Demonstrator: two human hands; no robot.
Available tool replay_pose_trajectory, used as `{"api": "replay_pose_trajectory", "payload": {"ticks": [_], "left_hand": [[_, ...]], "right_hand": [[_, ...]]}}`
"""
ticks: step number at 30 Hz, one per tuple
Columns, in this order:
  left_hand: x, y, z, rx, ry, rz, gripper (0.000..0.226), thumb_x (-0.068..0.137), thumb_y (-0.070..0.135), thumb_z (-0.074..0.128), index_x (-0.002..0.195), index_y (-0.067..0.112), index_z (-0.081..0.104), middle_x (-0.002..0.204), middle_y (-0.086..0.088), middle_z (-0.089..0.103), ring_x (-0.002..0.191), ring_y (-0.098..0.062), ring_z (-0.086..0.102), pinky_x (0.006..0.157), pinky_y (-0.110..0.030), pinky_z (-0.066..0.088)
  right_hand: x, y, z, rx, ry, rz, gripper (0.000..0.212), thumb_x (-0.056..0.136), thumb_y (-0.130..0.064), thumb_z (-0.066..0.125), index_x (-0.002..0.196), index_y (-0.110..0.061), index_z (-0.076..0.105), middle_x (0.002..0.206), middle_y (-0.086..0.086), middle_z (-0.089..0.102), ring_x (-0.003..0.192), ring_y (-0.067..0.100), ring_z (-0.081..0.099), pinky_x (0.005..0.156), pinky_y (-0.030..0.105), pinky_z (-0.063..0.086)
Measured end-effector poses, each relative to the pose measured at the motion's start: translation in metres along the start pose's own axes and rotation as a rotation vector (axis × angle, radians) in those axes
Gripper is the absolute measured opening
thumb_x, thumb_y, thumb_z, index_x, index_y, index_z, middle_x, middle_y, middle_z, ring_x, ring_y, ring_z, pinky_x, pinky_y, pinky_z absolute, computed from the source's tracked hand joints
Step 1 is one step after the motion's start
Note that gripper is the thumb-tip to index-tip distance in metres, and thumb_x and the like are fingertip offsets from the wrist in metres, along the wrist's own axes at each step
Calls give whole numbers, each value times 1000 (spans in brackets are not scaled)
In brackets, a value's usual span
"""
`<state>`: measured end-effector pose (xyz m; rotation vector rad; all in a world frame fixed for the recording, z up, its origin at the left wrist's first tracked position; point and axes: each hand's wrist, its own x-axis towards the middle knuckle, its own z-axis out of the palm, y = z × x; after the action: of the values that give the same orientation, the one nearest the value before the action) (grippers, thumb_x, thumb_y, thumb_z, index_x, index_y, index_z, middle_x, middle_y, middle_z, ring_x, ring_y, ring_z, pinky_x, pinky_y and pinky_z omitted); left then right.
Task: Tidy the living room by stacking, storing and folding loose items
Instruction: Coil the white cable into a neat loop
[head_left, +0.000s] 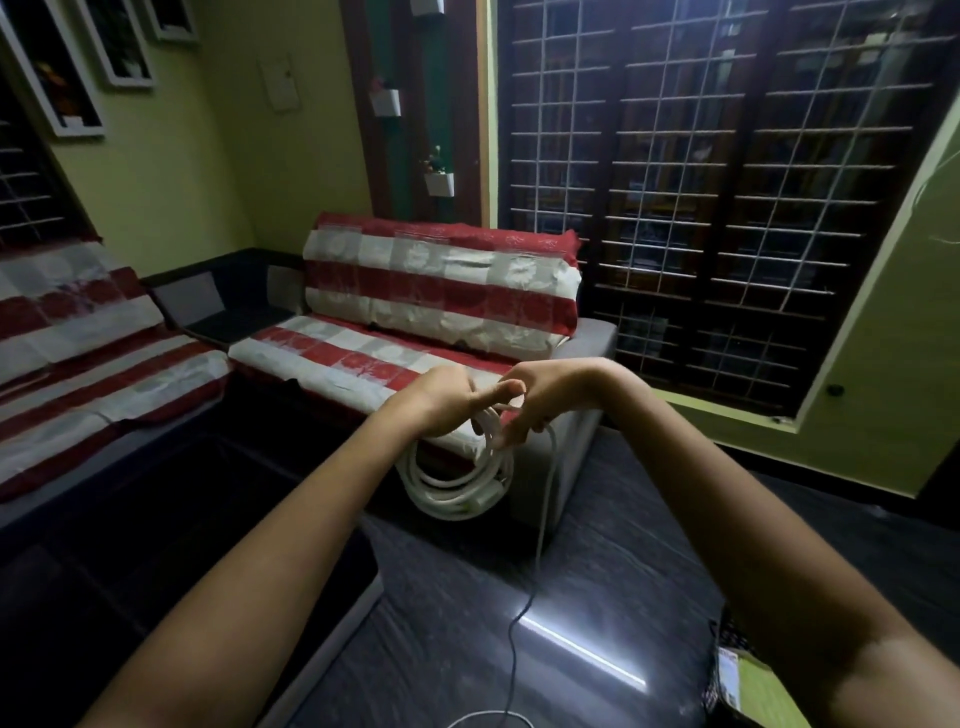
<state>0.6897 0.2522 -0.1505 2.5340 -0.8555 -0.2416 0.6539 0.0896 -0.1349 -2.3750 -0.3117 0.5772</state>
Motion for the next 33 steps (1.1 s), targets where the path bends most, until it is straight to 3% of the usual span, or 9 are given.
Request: {"api": "replay_pose_trajectory", "payload": {"ticks": [3, 8, 12, 15, 19, 21, 25, 28, 33], "left_hand": [[-1, 2, -6, -68, -35, 64, 53, 76, 65, 59, 41, 26, 62, 34, 8, 43, 33, -3, 37, 41, -16, 28], [-4, -4, -14, -148, 31, 126, 42, 75, 52, 71, 53, 17, 67, 36, 13, 50, 35, 3, 44, 40, -8, 29], [0, -11, -14, -372, 284, 146, 66, 60, 75, 67, 51, 9, 63, 50, -6, 59, 49, -16, 52, 54, -21, 39], [0, -13, -12, -554, 449, 116, 64, 52, 81, 63, 40, 19, 54, 42, 4, 46, 41, -7, 40, 47, -16, 33], [-3, -7, -6, -695, 664, -23, 63, 62, 76, 58, 48, 15, 52, 45, 6, 46, 42, -5, 40, 53, -24, 37], [-2, -6, 1, -790, 771, -121, 58, 74, 65, 61, 52, 13, 51, 48, 5, 47, 47, -8, 42, 59, -30, 39], [0, -4, 17, -1002, 898, -237, 65, 64, 73, 59, 56, 9, 47, 51, 2, 44, 51, -12, 42, 61, -31, 40], [-2, -1, 28, -1189, 958, -318, 62, 65, 73, 60, 58, 13, 45, 52, 2, 38, 50, -13, 37, 53, -30, 37], [-5, -3, 50, -1369, 971, -401, 57, 79, 69, 56, 68, 13, 55, 52, 7, 45, 46, -8, 41, 51, -24, 37]], "right_hand": [[-2, 12, 0, 100, -10, -49, 20, 77, -21, 78, 88, -13, 63, 76, 2, 61, 70, 12, 56, 58, 21, 43], [-9, 27, 9, 240, -50, -60, 42, 63, -42, 80, 88, -14, 61, 72, -4, 67, 64, 5, 61, 54, 14, 45], [-10, 33, 22, 391, -72, -213, 64, 55, -65, 77, 91, -14, 62, 73, -3, 71, 63, 3, 64, 53, 12, 45], [-10, 35, 35, 527, -48, -324, 73, 61, -70, 69, 109, -17, 55, 85, -8, 73, 74, 6, 67, 58, 17, 48], [2, 37, 60, 662, 228, -440, 65, 64, -73, 66, 110, -28, 65, 104, 2, 70, 93, 23, 64, 84, 45, 47], [8, 26, 72, 733, 441, -429, 64, 61, -73, 68, 106, -28, 67, 103, 3, 71, 94, 23, 66, 88, 40, 51], [19, 12, 96, 904, 771, -380, 48, 73, -45, 77, 109, -18, 60, 100, 12, 70, 89, 20, 69, 77, 24, 55], [30, 7, 112, 1094, 844, -310, 40, 79, -31, 74, 109, -8, 61, 93, 16, 71, 84, 25, 69, 75, 34, 56], [42, 9, 107, 918, 955, -239, 19, 94, -23, 57, 108, -10, 57, 77, 7, 63, 63, 11, 61, 63, 31, 51]]}}
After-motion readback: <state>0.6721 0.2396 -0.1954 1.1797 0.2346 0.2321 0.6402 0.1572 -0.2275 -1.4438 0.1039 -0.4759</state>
